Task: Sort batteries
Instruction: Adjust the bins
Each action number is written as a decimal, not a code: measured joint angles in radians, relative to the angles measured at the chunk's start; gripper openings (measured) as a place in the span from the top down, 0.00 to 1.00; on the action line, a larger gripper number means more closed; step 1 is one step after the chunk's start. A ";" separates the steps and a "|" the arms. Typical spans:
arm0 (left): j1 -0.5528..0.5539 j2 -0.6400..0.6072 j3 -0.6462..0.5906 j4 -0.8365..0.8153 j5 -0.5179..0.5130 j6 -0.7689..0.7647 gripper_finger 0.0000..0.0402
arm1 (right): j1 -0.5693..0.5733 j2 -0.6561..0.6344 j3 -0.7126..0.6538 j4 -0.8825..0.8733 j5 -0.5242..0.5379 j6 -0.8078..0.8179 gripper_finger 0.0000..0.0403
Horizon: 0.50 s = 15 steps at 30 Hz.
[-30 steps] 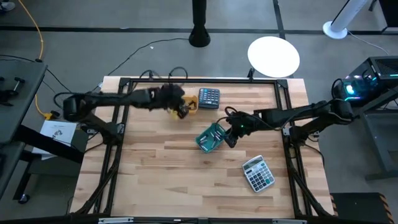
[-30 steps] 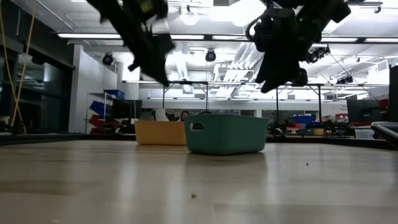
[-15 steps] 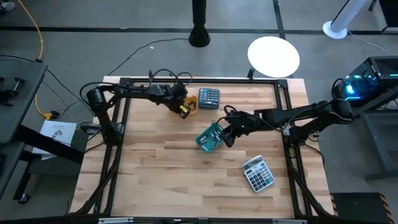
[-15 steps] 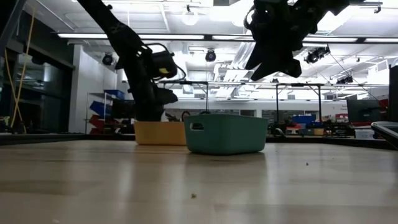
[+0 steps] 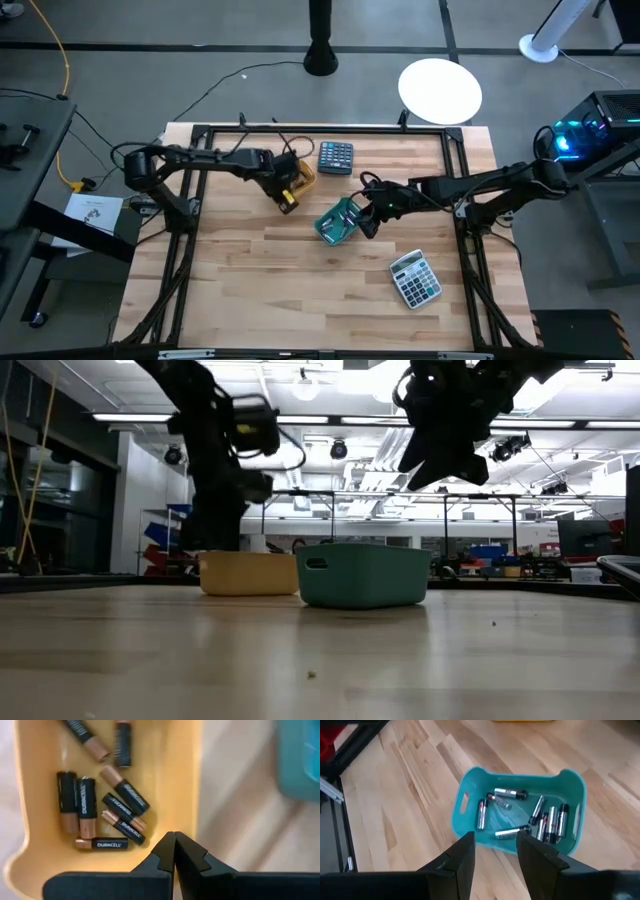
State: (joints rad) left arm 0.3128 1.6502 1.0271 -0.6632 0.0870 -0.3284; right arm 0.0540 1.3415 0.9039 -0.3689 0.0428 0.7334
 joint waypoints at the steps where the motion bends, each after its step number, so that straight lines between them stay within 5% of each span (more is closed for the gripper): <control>1: -0.023 -0.010 0.000 -0.007 0.001 -0.002 1.00 | 0.005 0.000 0.000 -0.006 -0.001 0.000 0.66; 15: -0.319 -0.023 0.000 0.066 0.043 -0.173 1.00 | 0.021 0.000 0.000 -0.041 -0.012 0.021 0.66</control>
State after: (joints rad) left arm -0.0063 1.6273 1.0267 -0.5976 0.1301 -0.5014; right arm 0.0750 1.3415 0.9039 -0.4100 0.0307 0.7542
